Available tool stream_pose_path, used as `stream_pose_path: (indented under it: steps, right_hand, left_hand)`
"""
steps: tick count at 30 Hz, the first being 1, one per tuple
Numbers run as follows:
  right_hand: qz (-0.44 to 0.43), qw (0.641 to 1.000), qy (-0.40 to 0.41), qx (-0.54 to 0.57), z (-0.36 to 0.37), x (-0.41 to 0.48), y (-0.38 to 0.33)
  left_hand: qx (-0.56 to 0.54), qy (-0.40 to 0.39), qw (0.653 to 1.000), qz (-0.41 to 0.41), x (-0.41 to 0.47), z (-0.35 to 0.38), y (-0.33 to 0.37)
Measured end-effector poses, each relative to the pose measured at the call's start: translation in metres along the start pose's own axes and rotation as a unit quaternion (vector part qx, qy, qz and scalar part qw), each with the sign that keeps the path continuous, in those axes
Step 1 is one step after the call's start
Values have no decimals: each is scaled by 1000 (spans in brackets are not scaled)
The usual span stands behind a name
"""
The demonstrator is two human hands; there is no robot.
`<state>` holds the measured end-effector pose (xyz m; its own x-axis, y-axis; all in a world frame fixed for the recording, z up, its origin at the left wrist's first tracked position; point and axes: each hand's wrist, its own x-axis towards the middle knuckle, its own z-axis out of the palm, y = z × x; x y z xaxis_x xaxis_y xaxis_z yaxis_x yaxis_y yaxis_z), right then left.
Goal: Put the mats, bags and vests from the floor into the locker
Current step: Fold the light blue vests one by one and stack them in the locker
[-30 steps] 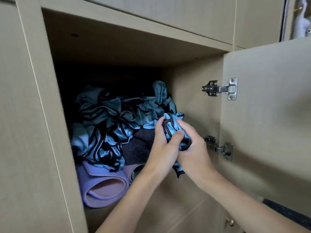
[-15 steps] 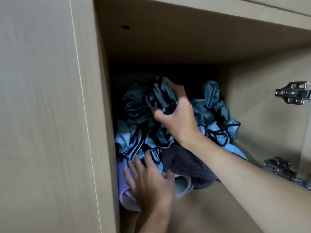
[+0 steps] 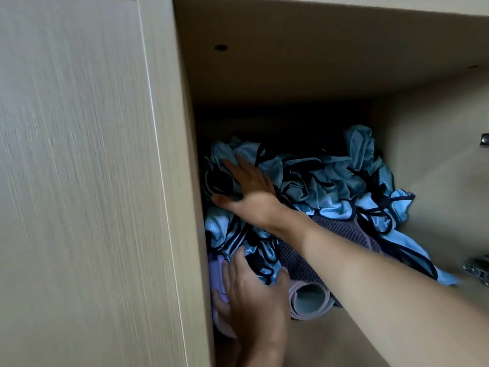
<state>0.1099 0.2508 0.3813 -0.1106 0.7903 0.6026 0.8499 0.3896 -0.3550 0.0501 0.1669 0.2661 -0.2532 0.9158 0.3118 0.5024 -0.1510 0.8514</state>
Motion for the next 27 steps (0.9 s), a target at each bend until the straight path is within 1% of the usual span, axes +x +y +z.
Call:
stream_pose_path:
  steps: [3,9,14,17,19,22,24,25,27]
  right_hand:
    - [6,1000,-16,-14,-2,-1,-2]
    - [-2,1000,1,0,-9,-16,1]
    - [-12,999,37,8,-19,-44,5]
    - [-4,998,66,2,-28,-76,12]
    - [16,996,85,9,-34,-105,21]
    - [78,991,112,18,-45,-151,31]
    - [94,985,143,8,-53,-180,34]
    - [104,982,157,5,-55,-195,34]
    - [133,977,169,2,-60,-228,30]
  left_hand:
    - [-1,3,1000,5,-1,-1,0]
    - [-11,3,1000,18,-2,0,0]
    - [-18,-16,999,40,-5,-2,1]
    - [5,-32,997,69,-12,-8,3]
    - [34,-44,995,85,-19,-14,3]
    - [70,-76,989,108,-32,-25,2]
    - [88,-100,982,131,-41,-32,1]
    - [81,-110,980,146,-47,-35,-1]
    - [24,-142,972,188,-61,-38,-5]
